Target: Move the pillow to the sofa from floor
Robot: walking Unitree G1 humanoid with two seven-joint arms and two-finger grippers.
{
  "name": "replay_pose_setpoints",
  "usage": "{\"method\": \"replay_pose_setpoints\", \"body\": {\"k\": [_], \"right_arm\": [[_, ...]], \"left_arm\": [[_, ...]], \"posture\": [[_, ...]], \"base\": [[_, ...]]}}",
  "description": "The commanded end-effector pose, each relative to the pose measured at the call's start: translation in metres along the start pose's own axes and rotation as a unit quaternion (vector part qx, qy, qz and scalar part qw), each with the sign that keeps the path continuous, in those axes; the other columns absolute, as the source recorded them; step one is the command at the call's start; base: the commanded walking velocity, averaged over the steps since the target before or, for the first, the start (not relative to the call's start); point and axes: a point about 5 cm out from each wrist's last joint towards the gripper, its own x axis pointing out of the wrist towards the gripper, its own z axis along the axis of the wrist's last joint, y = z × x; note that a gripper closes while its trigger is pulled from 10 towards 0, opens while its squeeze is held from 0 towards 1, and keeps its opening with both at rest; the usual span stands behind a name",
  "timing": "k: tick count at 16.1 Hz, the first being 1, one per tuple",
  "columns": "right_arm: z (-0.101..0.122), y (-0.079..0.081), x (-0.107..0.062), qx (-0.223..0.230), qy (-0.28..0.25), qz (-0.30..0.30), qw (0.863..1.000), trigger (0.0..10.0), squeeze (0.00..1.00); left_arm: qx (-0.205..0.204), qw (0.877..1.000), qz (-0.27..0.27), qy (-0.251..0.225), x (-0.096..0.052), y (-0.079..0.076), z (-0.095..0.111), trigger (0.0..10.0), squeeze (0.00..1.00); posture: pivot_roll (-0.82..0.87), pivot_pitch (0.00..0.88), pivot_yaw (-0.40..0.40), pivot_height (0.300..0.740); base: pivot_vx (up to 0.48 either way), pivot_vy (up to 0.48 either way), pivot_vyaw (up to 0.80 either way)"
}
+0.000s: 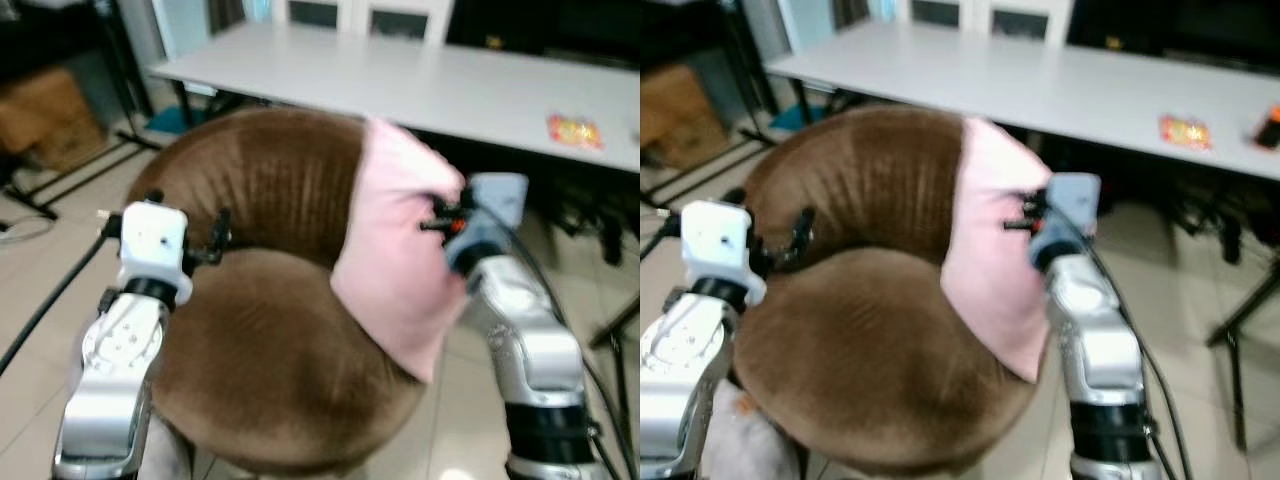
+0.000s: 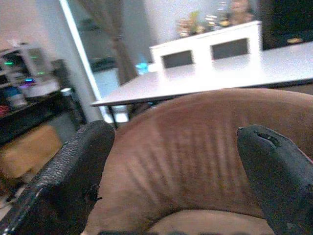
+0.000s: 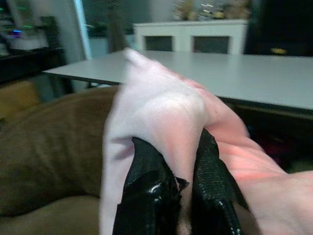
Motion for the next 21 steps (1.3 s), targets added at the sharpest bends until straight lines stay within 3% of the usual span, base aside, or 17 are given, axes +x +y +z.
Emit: {"method": "replay_pose_setpoints", "body": {"k": [1, 7, 10, 13, 15, 17, 19, 21], "right_arm": [[0.013, 0.019, 0.002, -0.001, -0.031, 0.041, 0.999, 10.0, 0.00], [0.010, 0.031, 0.000, 0.019, -0.013, 0.114, 0.993, 10.0, 0.00], [0.011, 0.040, 0.003, 0.039, 0.001, 0.138, 0.990, 10.0, 0.00], [-0.003, 0.047, 0.017, 0.030, 0.106, 0.112, 0.988, 10.0, 0.00], [-0.015, 0.056, 0.024, 0.089, 0.152, 0.101, 0.979, 10.0, 0.00], [-0.019, 0.060, 0.028, 0.113, 0.159, 0.098, 0.976, 10.0, 0.00], [-0.028, 0.064, 0.051, 0.160, 0.170, 0.067, 0.970, 10.0, 0.00], [-0.029, 0.060, 0.063, 0.187, 0.174, 0.040, 0.966, 10.0, 0.00]], "left_arm": [[0.009, 1.000, 0.010, 0.001, -0.001, 0.007, 0.001, 10.0, 0.00], [0.019, 1.000, 0.007, 0.008, -0.004, 0.005, -0.002, 10.0, 0.00], [0.041, 0.998, -0.037, 0.042, -0.010, -0.001, -0.013, 10.0, 0.00], [0.068, 0.990, -0.100, 0.077, -0.021, -0.001, -0.023, 10.0, 0.00], [0.074, 0.985, -0.115, 0.104, -0.029, 0.007, -0.031, 10.0, 0.00], [0.080, 0.982, -0.123, 0.116, -0.032, 0.009, -0.034, 10.0, 0.00], [0.093, 0.977, -0.142, 0.127, -0.036, 0.013, -0.037, 10.0, 0.00], [0.092, 0.977, -0.146, 0.126, -0.036, 0.013, -0.036, 10.0, 0.00]], "posture": [[0.02, 0.000, -0.010, 0.740], [0.02, 0.000, -0.016, 0.740], [0.02, 0.000, -0.015, 0.740], [0.03, 0.000, -0.017, 0.740], [0.03, 0.000, -0.017, 0.740], [0.04, 0.000, -0.017, 0.740], [0.04, 0.000, -0.017, 0.740], [0.05, 0.000, -0.014, 0.740]], "base": [[0.289, 0.000, 0.80], [0.227, 0.000, 0.13], [0.000, 0.000, 0.00], [0.000, 0.000, 0.00], [0.000, 0.000, 0.00], [0.000, 0.000, 0.00], [0.000, 0.000, 0.00], [0.000, 0.000, 0.00]]}}
